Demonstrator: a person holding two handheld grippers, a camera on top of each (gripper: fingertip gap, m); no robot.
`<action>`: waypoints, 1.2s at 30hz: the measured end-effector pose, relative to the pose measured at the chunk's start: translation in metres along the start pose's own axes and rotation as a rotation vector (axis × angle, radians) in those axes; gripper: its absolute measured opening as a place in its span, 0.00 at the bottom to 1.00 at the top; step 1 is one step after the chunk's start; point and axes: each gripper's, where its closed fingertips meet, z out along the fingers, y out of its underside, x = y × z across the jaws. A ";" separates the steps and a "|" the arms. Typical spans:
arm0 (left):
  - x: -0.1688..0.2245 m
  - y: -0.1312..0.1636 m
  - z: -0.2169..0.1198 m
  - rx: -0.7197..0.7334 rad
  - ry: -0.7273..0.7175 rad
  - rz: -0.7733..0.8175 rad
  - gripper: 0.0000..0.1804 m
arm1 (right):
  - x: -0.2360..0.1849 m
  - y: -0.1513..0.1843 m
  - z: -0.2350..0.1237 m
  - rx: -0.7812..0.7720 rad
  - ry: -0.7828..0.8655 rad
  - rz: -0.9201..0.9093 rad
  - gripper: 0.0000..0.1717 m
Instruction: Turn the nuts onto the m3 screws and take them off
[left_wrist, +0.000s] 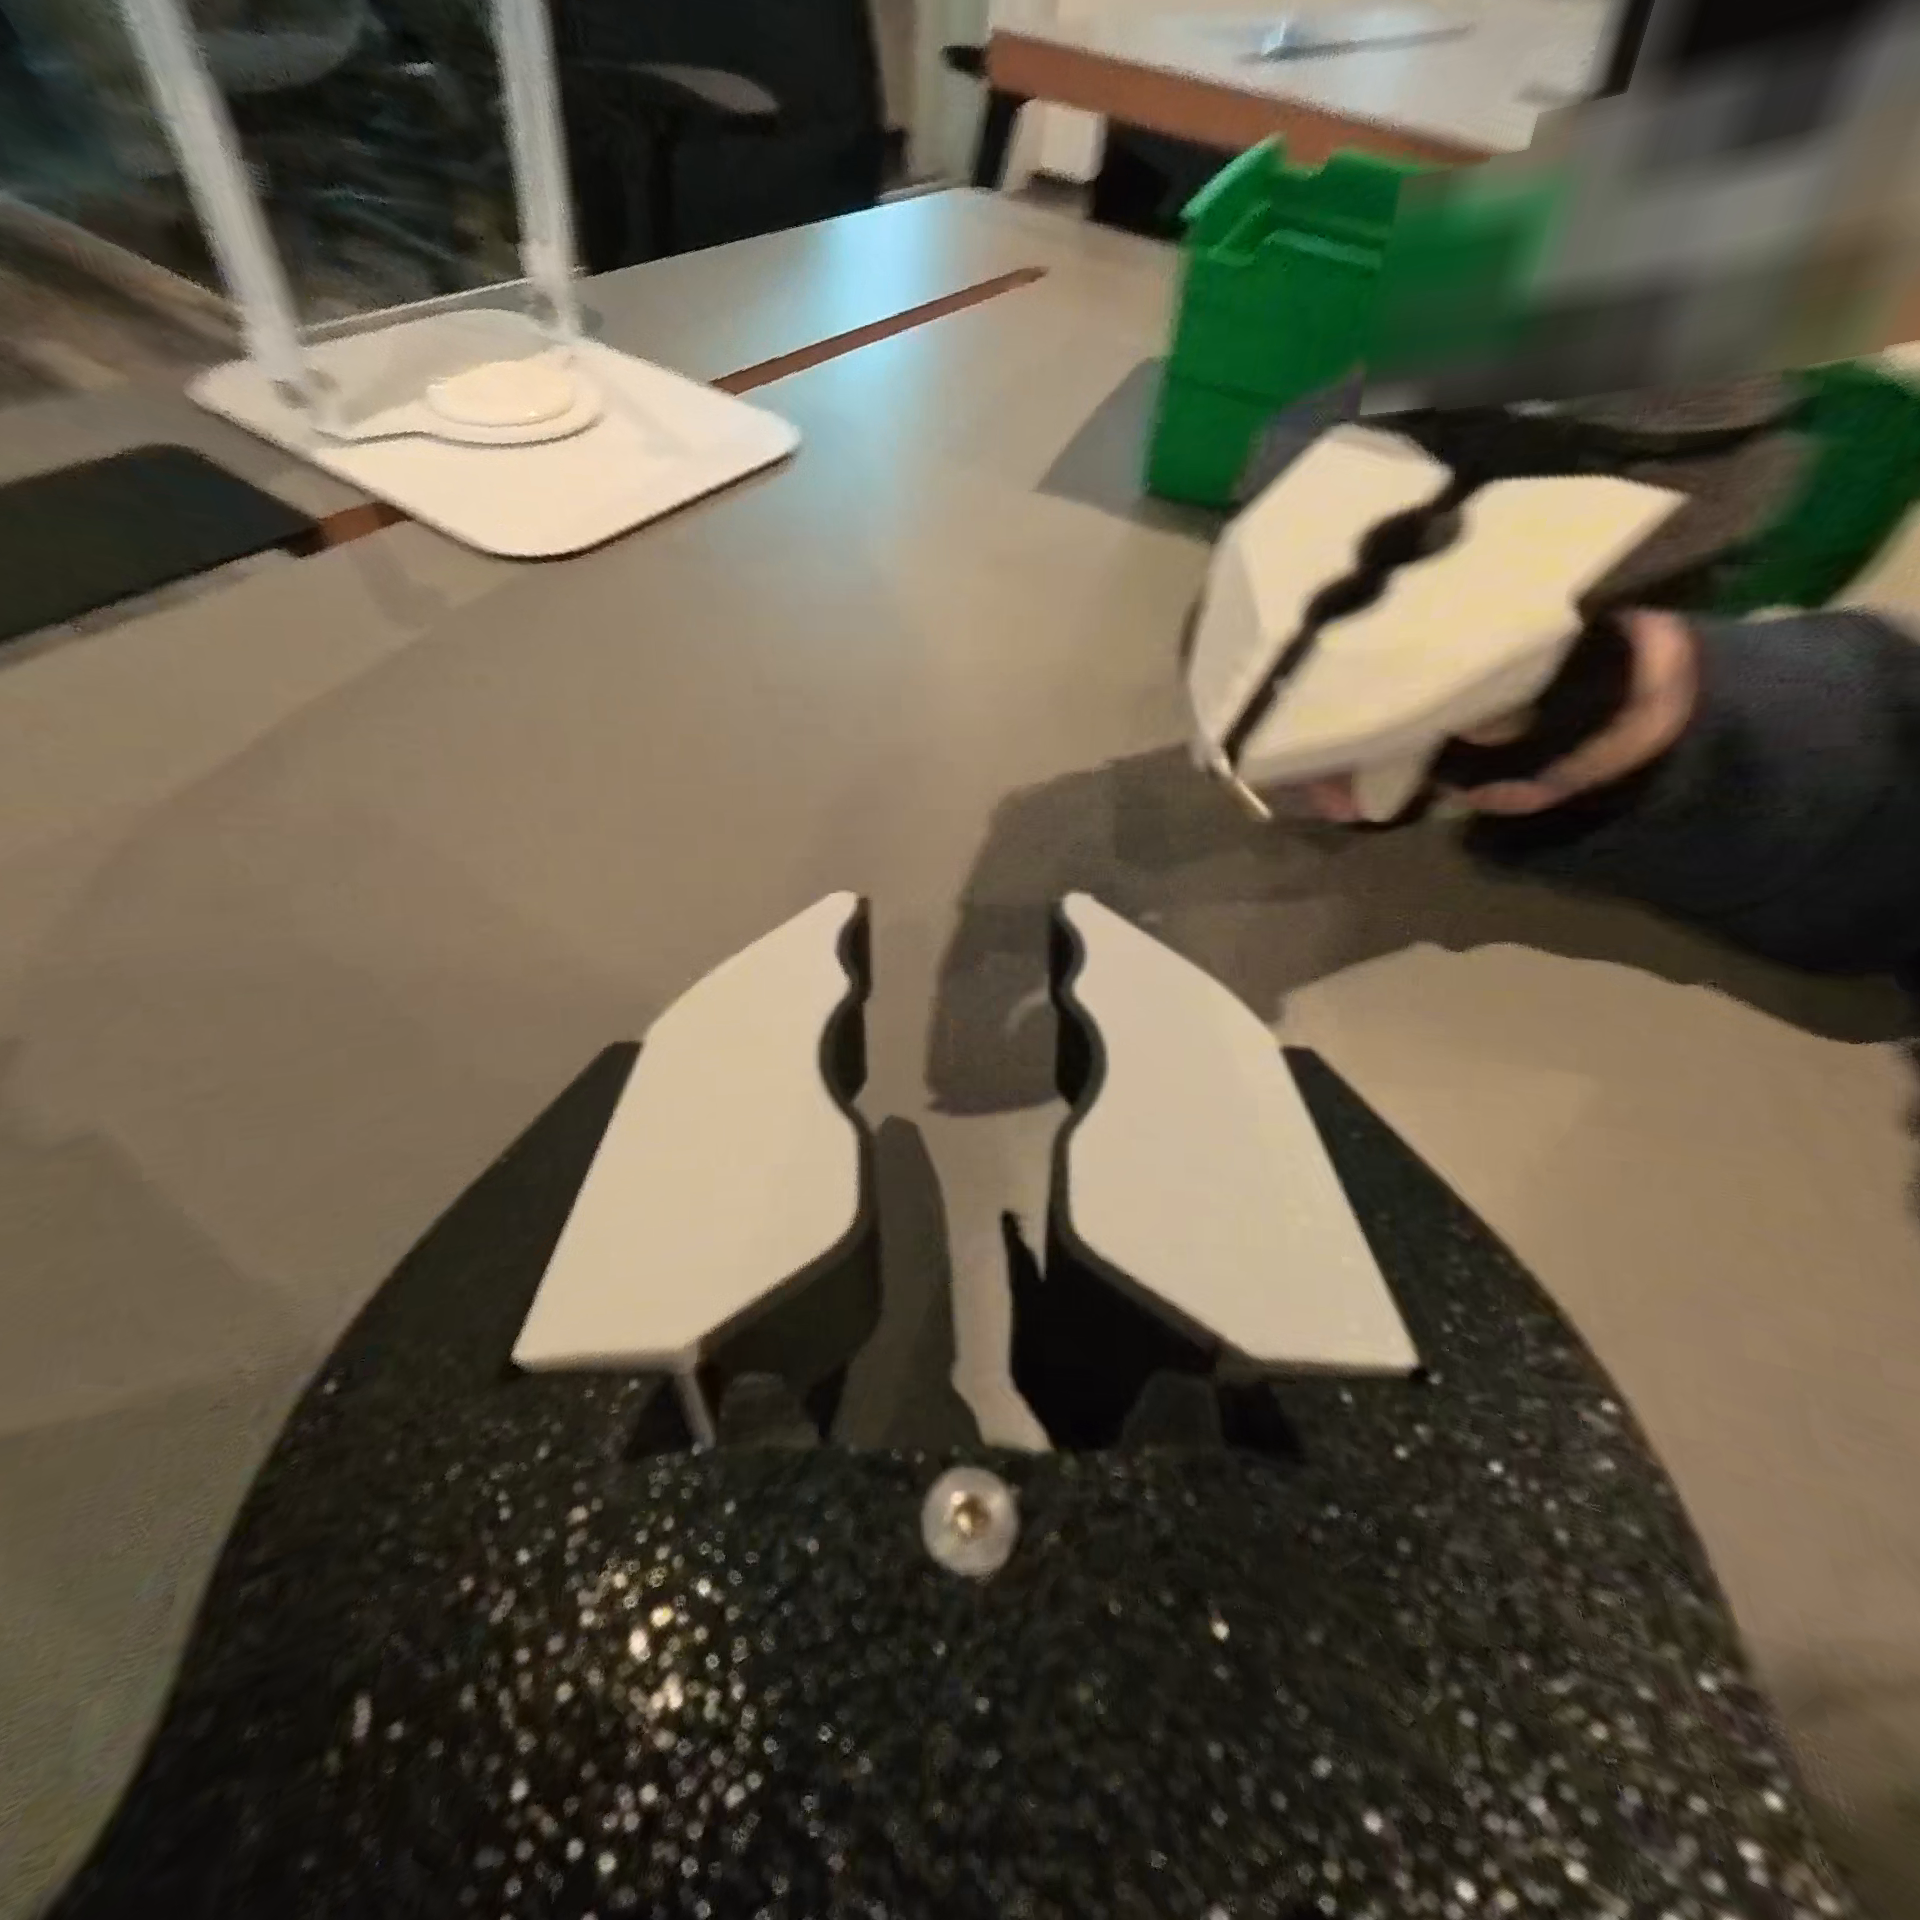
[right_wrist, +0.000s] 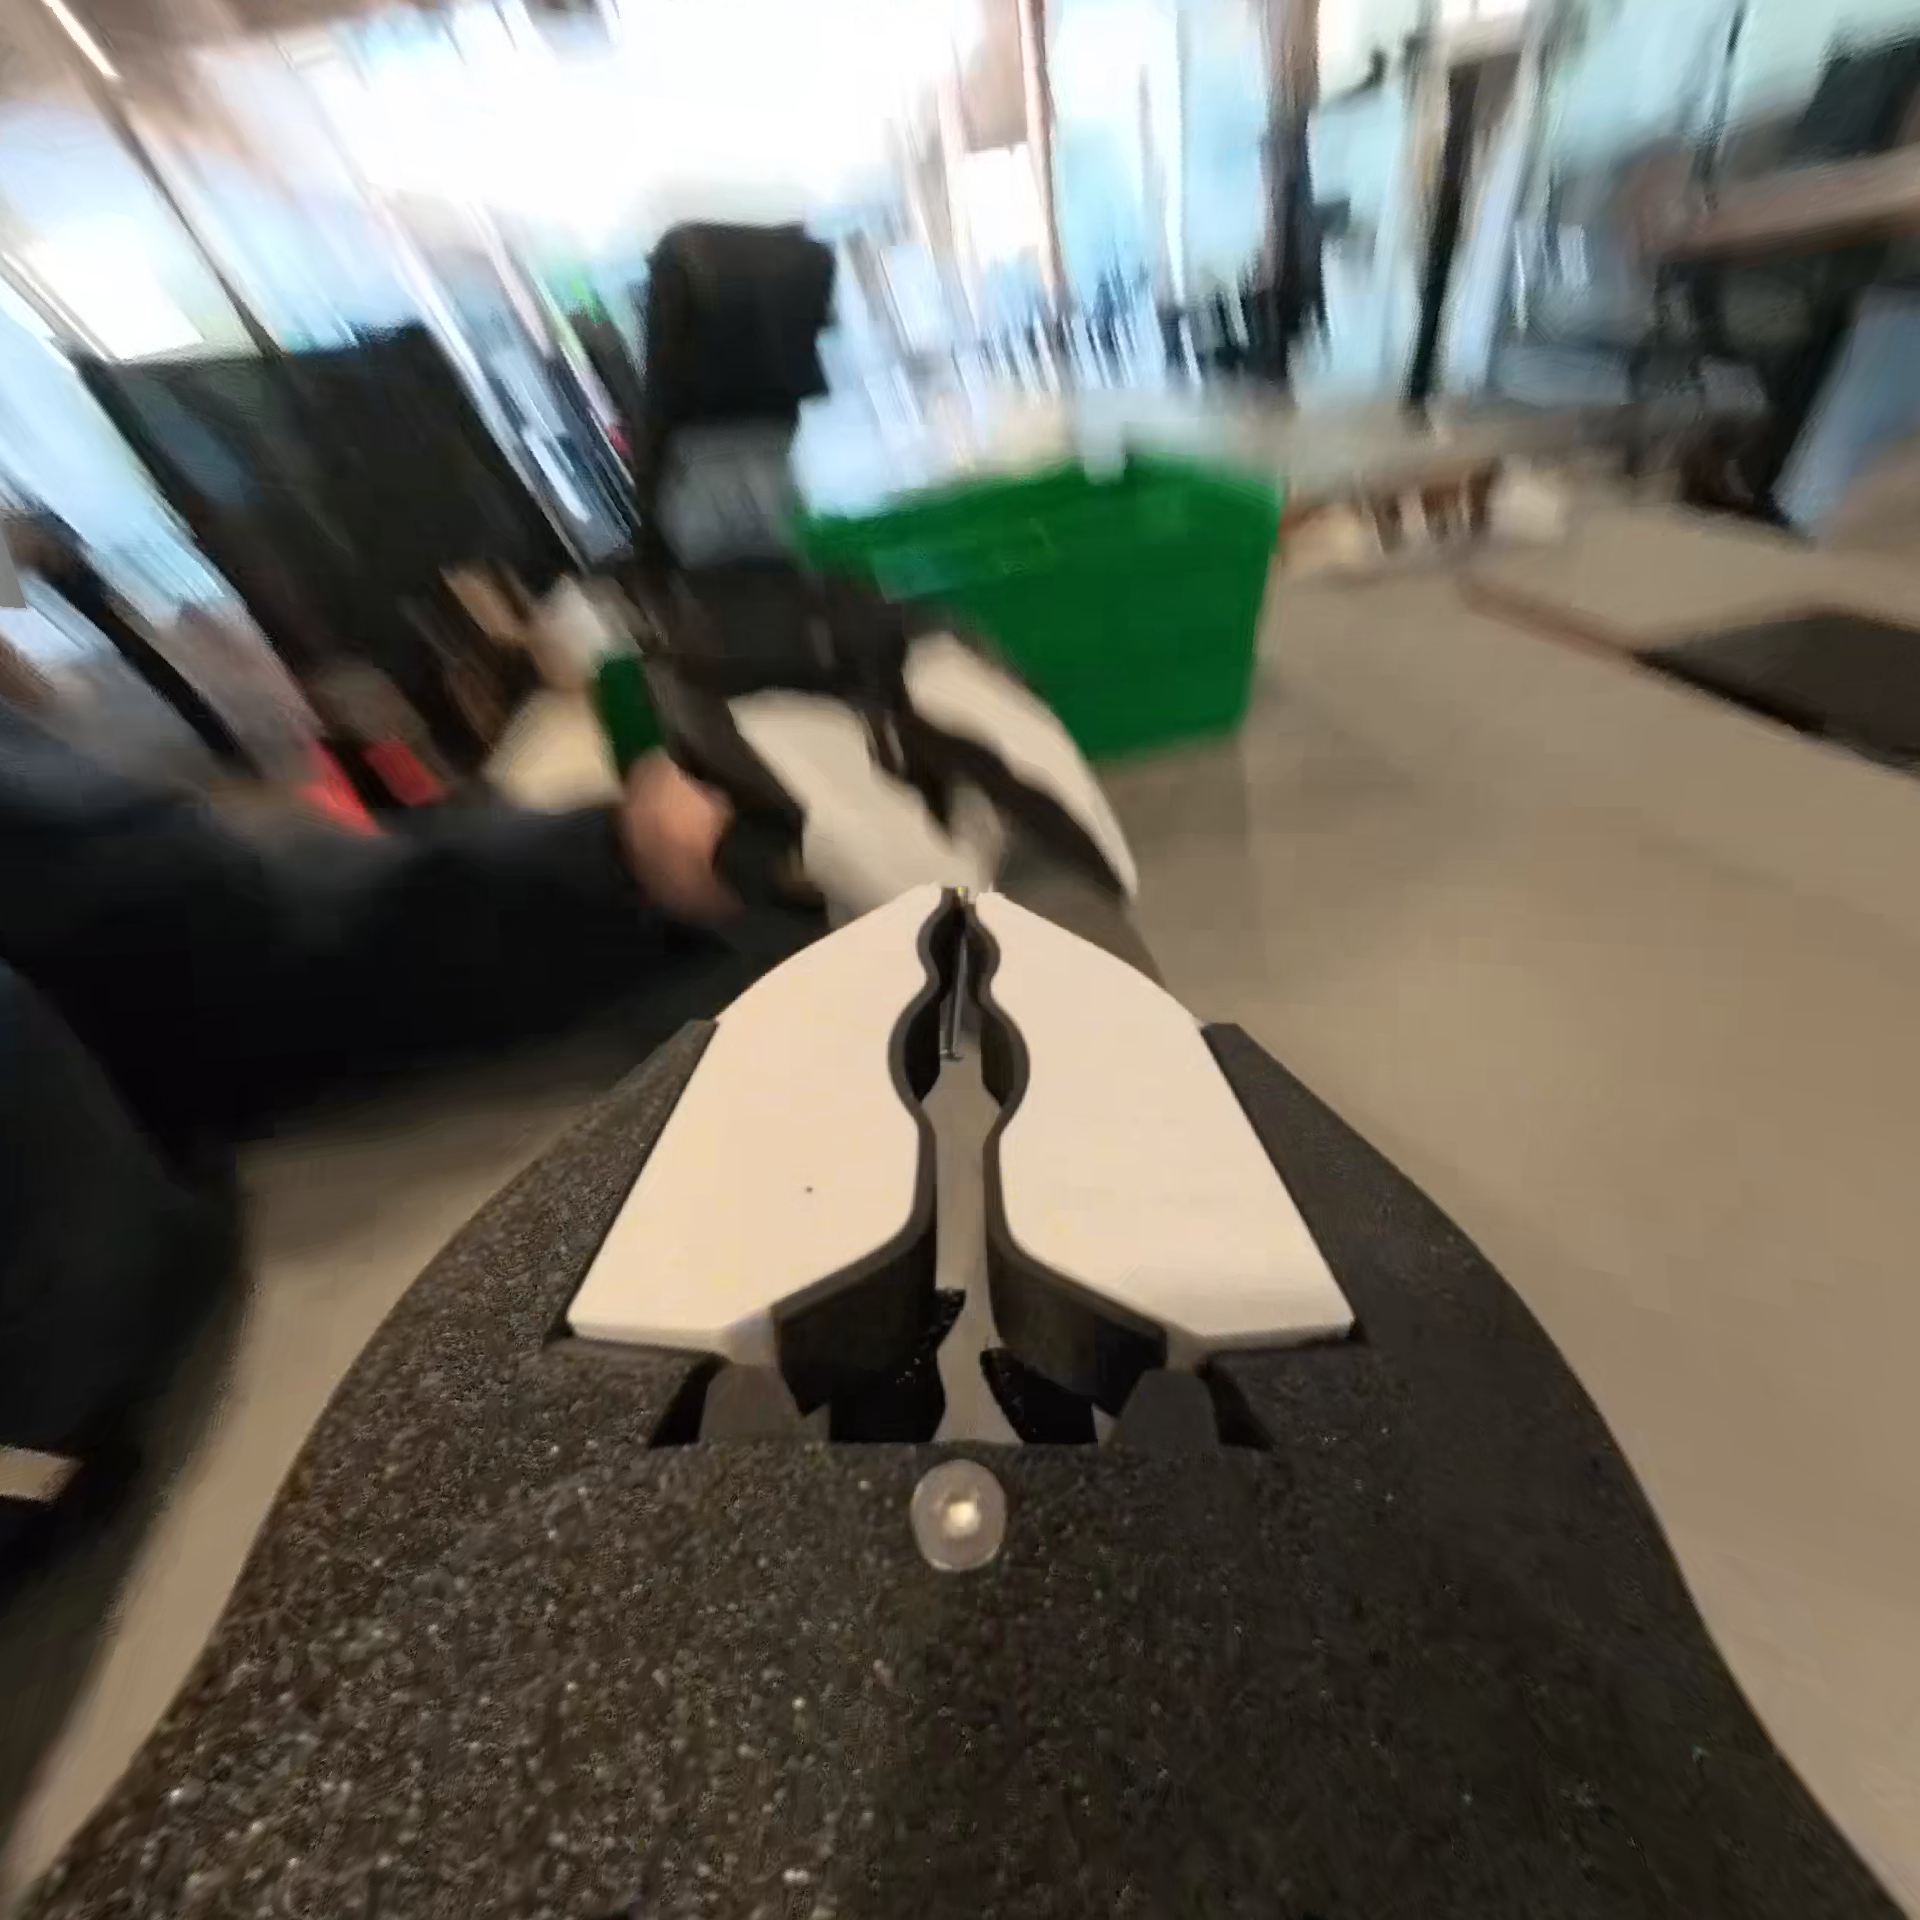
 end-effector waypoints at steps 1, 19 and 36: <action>0.008 -0.002 0.002 0.014 0.061 -0.017 0.21 | -0.001 -0.007 -0.004 0.078 -0.041 0.044 0.01; 0.069 -0.026 0.005 0.197 0.430 -0.092 0.02 | -0.014 -0.021 -0.009 0.267 -0.256 0.142 0.01; 0.068 0.003 0.014 -0.001 0.328 0.121 0.02 | -0.019 0.002 0.000 0.074 -0.198 0.037 0.01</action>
